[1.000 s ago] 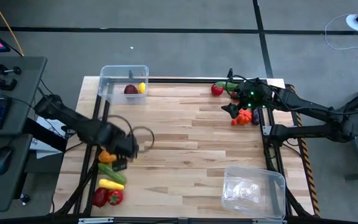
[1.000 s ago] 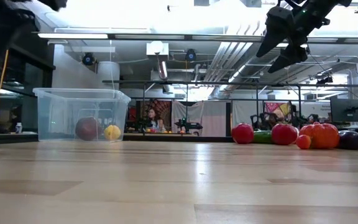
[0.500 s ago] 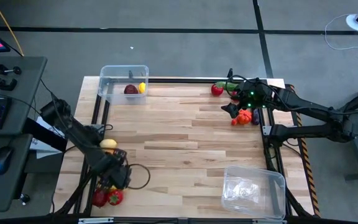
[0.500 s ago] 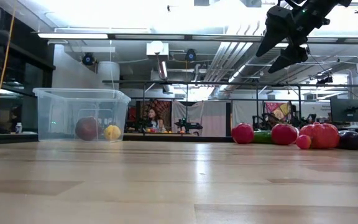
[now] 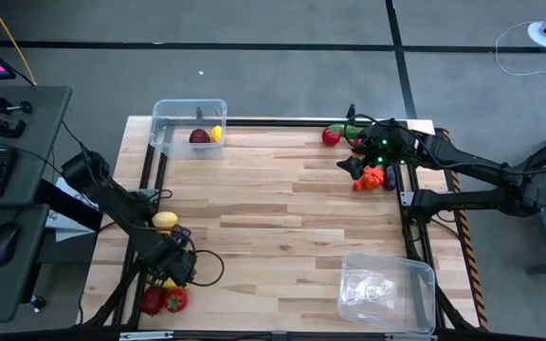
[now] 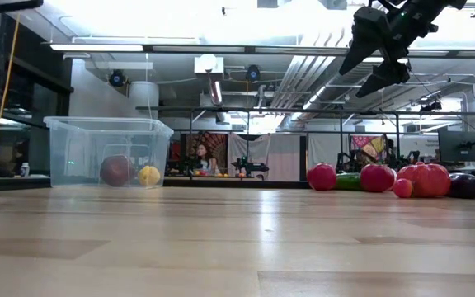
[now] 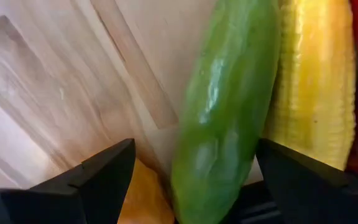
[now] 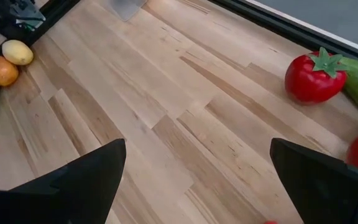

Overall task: Sort produce into baskets
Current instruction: Put the bottom green cucumber into the bottom transparent bin

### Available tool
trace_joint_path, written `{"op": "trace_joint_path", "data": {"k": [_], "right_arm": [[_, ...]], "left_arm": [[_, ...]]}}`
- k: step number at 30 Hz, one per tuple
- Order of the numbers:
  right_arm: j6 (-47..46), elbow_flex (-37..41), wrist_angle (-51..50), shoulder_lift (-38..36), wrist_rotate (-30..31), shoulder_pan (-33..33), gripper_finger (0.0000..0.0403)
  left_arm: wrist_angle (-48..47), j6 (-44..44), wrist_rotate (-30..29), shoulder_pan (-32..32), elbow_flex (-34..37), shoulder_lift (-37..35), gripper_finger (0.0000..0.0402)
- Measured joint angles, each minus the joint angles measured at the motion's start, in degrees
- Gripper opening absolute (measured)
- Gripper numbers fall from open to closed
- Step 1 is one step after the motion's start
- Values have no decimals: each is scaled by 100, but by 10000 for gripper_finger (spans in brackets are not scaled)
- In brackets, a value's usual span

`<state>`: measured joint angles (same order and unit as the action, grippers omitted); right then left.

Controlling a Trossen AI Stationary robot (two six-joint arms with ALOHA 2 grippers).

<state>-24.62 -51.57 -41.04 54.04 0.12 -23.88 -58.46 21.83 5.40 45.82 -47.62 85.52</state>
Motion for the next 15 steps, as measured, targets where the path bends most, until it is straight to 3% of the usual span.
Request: {"op": "trace_joint_path", "data": {"k": [7,14,15], "right_arm": [[-151,0,-2,2,-37,0,392],[-140,-3,-2,-5,-92,0,392],[-134,-11,14,-13,-168,0,392]], "left_arm": [[361,41,3,0,355,-1,269],[112,178,-78,-242,395,-29,145],[22,253,-102,-332,355,-48,142]]}}
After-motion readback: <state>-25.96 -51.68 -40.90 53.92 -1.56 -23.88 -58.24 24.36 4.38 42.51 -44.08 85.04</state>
